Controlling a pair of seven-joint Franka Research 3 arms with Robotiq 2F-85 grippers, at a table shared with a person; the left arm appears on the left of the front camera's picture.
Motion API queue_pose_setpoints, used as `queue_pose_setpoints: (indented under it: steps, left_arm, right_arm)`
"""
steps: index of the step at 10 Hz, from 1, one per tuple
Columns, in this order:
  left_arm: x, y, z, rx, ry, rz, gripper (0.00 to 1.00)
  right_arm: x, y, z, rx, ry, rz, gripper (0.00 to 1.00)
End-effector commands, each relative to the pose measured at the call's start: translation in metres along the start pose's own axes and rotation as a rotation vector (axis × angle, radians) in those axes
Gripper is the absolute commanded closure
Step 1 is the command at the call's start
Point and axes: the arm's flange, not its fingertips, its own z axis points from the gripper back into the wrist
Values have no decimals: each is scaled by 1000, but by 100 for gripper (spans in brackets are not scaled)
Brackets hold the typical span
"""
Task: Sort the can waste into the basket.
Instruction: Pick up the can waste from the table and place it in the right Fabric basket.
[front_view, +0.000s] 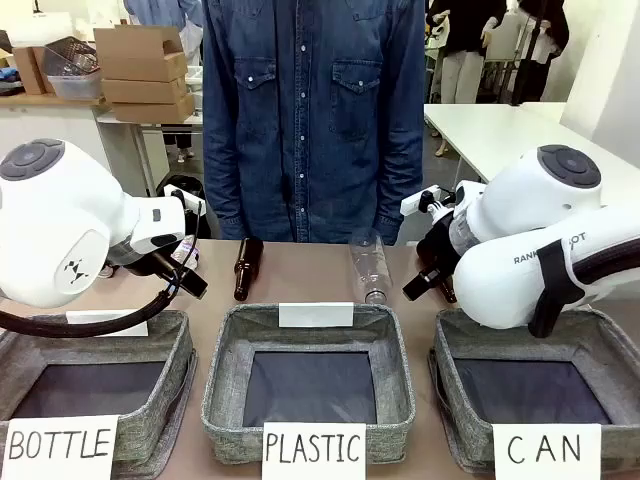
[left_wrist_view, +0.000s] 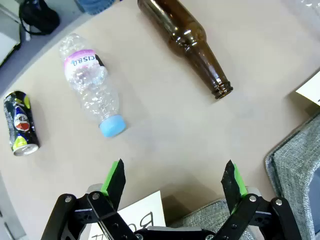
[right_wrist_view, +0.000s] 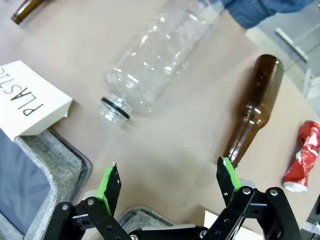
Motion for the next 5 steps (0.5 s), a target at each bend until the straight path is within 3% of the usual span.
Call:
queue_pose_setpoints:
  steps: [1,5]
  left_arm:
    - [0,0,0,0,0,0,0]
    - [0,0,0,0,0,0,0]
  right_arm:
    - [0,0,0,0,0,0,0]
    - [0,0,0,0,0,0,0]
